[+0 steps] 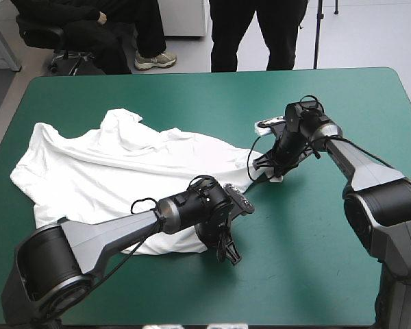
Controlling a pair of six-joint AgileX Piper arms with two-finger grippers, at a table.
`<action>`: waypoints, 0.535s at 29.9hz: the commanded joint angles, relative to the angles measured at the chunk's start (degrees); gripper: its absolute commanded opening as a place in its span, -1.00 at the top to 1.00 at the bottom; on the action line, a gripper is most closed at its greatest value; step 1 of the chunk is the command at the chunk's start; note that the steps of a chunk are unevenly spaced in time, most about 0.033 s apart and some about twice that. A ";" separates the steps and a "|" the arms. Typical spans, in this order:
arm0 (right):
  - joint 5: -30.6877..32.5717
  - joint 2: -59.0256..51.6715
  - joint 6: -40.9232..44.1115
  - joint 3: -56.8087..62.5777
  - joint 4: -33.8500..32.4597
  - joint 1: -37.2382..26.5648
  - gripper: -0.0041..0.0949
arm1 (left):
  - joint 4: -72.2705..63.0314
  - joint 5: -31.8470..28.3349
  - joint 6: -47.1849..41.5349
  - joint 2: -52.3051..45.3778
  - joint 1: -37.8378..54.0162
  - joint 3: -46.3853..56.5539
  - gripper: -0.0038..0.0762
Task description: Fold the cloth
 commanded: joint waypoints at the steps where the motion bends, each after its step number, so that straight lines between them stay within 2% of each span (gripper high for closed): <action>1: 0.91 -1.93 -0.33 -0.21 5.10 -0.46 0.95 | 0.61 1.23 -1.76 -1.33 1.96 -1.64 0.95; 9: 1.14 -13.62 -2.73 -1.24 7.04 -7.01 0.95 | 1.31 1.24 -3.28 -12.20 13.59 -2.58 0.95; 16: 0.88 -25.24 -6.76 -3.65 12.91 -9.41 0.95 | 1.35 0.39 -4.01 -23.13 26.51 -10.24 0.95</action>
